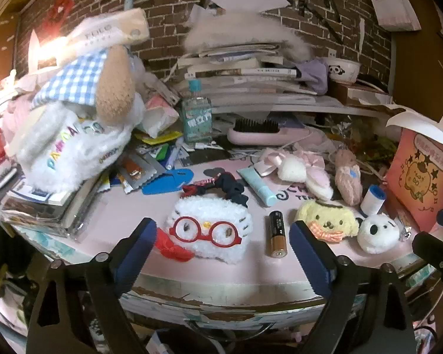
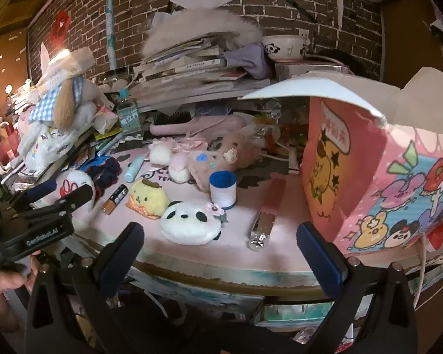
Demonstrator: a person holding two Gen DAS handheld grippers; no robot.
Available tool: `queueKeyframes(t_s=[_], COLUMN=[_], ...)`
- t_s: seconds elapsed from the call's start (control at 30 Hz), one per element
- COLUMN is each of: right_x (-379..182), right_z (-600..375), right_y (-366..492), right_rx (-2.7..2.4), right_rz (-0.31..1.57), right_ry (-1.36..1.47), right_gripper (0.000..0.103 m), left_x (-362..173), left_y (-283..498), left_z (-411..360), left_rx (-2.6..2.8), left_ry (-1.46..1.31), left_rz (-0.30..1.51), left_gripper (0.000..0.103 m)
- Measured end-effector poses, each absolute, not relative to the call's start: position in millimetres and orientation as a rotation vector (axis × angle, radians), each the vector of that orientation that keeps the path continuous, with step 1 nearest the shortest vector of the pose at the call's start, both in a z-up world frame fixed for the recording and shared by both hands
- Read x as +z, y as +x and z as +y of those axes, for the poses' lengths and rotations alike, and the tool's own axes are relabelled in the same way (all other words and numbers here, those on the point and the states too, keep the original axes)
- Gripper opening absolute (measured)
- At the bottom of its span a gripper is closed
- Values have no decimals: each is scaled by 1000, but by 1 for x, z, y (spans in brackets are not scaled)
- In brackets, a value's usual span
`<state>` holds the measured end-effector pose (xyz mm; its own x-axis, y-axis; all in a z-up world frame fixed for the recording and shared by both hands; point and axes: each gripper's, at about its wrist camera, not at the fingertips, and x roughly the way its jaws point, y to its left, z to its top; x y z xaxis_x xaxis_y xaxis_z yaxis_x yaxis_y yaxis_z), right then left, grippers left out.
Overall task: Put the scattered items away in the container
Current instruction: 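Close the left gripper around the white plush with red glasses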
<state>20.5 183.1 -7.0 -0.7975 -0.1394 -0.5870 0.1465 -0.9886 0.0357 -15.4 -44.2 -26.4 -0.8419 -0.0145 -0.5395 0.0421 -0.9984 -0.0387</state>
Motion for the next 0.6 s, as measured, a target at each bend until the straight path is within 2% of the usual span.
queueKeyframes(t_s=[0.07, 0.33, 0.47, 0.6], right_x=[-8, -11, -13, -15], right_z=[183, 182, 181, 180], right_y=[19, 16, 15, 14], right_rx=[-2840, -2823, -2818, -2809], right_rz=[17, 4, 7, 1], right_ry=[934, 957, 962, 970], right_gripper=[103, 103, 103, 103], left_x=[-28, -38, -43, -47], left_y=[-19, -34, -39, -41], left_z=[-45, -48, -56, -61], left_rx=[-2982, -2975, -2985, -3005], left_ry=[882, 883, 886, 883], left_rz=[68, 38, 68, 98], left_gripper=[83, 83, 69, 64])
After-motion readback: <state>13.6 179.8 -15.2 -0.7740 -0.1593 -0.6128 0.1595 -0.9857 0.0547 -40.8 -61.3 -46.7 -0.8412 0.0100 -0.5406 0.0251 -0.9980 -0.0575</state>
